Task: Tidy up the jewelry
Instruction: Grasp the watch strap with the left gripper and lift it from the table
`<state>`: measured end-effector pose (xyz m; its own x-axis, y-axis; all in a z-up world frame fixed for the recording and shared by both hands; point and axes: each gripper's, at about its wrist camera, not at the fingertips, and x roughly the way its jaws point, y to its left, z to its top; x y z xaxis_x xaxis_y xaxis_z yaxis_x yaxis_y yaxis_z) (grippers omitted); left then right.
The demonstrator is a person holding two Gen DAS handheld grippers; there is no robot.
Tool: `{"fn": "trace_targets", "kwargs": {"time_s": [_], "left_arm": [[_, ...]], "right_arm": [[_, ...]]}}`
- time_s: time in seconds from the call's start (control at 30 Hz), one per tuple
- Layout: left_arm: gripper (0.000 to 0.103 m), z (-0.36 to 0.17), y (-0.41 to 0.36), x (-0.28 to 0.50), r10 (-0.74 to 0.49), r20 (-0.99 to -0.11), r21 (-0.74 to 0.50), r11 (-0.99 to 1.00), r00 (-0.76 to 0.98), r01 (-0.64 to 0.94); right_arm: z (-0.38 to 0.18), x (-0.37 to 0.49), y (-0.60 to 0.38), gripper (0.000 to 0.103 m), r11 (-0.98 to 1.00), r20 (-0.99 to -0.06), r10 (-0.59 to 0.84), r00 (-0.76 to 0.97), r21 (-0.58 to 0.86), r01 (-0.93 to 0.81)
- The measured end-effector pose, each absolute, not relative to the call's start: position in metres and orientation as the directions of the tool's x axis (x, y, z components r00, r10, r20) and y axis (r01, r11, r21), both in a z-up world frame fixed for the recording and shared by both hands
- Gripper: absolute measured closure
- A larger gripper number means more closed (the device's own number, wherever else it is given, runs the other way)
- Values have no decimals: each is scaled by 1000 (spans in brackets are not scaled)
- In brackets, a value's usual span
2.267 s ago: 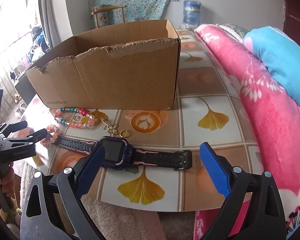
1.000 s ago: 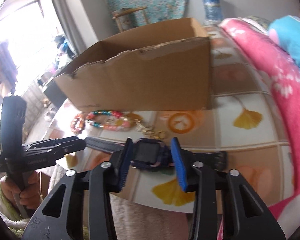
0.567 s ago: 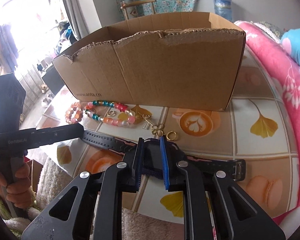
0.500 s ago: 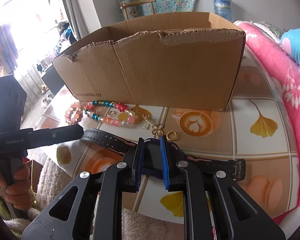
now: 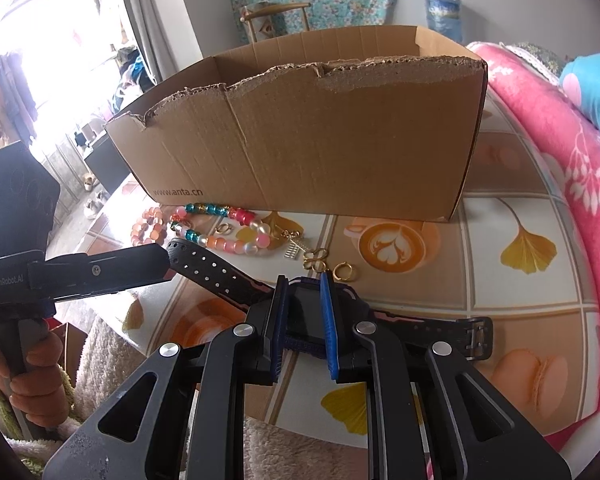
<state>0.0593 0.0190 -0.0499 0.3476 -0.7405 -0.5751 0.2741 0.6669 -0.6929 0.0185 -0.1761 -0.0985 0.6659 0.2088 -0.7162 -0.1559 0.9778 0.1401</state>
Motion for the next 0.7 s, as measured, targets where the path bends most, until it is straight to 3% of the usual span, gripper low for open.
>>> {"fn": "trace_targets", "kwargs": {"time_s": [0.27, 0.4, 0.47, 0.53, 0.7], "left_arm": [[59, -44, 3, 62, -701, -612, -633, 711, 366, 305], [68, -40, -2, 60, -669, -634, -586, 743, 388, 324], [68, -38, -4, 58, -657, -642, -567, 754, 394, 333], [68, -37, -6, 58, -648, -648, -554, 761, 399, 336], [68, -39, -3, 56, -643, -653, -548, 766, 401, 336]], "right_arm": [[-98, 16, -174, 88, 976, -713, 212, 668, 120, -181], [-97, 16, -172, 88, 970, -715, 232, 659, 117, -214], [-97, 14, -169, 82, 962, -713, 247, 657, 101, -252], [-94, 10, -164, 67, 951, -698, 265, 665, 77, -299], [-87, -1, -144, 60, 902, -666, 304, 681, -29, -431]]}}
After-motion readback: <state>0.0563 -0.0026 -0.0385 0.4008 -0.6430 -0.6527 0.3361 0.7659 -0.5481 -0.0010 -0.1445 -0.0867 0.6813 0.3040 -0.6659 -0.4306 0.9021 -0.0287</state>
